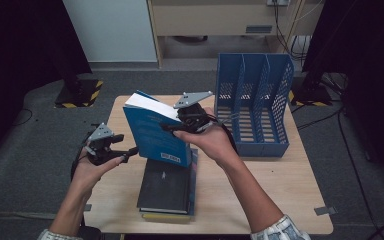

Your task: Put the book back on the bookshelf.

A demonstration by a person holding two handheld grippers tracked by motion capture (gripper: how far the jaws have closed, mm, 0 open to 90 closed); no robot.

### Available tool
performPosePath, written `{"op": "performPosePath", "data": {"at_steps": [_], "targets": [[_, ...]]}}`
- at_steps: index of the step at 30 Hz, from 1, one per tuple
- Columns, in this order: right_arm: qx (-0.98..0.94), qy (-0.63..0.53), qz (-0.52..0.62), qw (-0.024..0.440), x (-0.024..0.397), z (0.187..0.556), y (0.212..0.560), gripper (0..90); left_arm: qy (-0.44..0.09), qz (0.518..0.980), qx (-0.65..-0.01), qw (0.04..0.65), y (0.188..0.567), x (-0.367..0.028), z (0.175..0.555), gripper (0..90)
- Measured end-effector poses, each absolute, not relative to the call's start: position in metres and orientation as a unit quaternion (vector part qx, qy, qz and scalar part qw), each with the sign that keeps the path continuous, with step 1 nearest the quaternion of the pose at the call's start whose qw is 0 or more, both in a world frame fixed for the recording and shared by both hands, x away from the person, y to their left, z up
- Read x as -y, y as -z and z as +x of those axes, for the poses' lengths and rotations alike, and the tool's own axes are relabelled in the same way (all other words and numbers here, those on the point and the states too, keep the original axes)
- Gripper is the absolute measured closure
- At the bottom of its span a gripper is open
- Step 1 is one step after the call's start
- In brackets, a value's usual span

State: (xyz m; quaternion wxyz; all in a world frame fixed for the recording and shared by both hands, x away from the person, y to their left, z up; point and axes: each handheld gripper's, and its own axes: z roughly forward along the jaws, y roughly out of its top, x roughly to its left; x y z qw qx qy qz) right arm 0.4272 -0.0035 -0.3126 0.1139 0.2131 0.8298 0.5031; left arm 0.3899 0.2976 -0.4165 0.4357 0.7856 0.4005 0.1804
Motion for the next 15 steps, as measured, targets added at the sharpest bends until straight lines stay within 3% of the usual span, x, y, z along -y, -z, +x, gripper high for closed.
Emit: {"op": "performPosePath", "data": {"at_steps": [6, 15], "targets": [[-0.818, -0.507, 0.248, 0.109, 0.003, 0.436, 0.313, 60.9, -0.155, 0.768, -0.452, 0.426, 0.466, -0.314, 0.393, 12.1], [-0.789, -0.509, 0.337, 0.071, 0.004, 0.458, 0.310, 61.2, -0.163, 0.768, -0.488, 0.380, 0.494, -0.331, 0.398, 11.9]]}}
